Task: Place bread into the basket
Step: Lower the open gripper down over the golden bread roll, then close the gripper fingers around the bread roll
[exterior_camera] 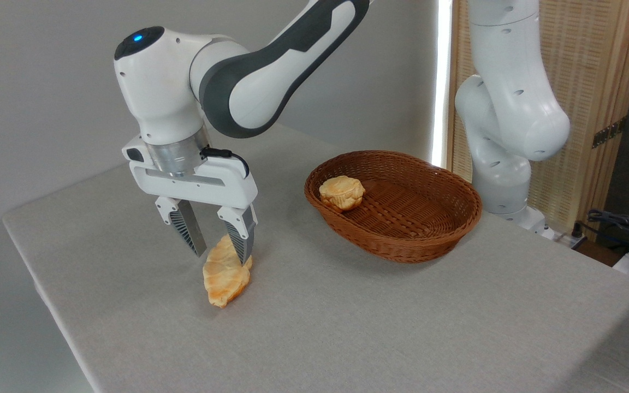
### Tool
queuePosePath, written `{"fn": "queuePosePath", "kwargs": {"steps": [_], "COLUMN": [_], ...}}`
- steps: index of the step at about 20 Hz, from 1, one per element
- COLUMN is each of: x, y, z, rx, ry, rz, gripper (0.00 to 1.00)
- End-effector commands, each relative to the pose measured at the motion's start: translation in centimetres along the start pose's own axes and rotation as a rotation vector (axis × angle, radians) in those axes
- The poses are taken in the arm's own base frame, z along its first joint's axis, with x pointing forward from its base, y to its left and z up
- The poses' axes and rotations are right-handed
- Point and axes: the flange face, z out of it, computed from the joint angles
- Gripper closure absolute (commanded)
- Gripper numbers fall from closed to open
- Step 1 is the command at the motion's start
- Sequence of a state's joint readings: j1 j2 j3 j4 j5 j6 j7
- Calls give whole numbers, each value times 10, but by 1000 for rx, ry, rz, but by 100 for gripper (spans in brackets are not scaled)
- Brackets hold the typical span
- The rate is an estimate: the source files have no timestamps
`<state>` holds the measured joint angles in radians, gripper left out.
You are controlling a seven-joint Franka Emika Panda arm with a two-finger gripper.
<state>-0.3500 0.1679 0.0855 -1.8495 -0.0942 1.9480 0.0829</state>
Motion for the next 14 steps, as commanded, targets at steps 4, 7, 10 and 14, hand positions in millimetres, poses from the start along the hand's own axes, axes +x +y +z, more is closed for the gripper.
{"fn": "queuePosePath", "kwargs": {"steps": [4,7,10,14], "x": [-5,-8,-10,-9], "y": [-8,-9,-10,-9], "z": [9,14,18,19], "rx": [68,75,74,73], "ry": [-16,-36,-46,-39], "rz": [33,65,86,100], "gripper": [0,0,0,0]}}
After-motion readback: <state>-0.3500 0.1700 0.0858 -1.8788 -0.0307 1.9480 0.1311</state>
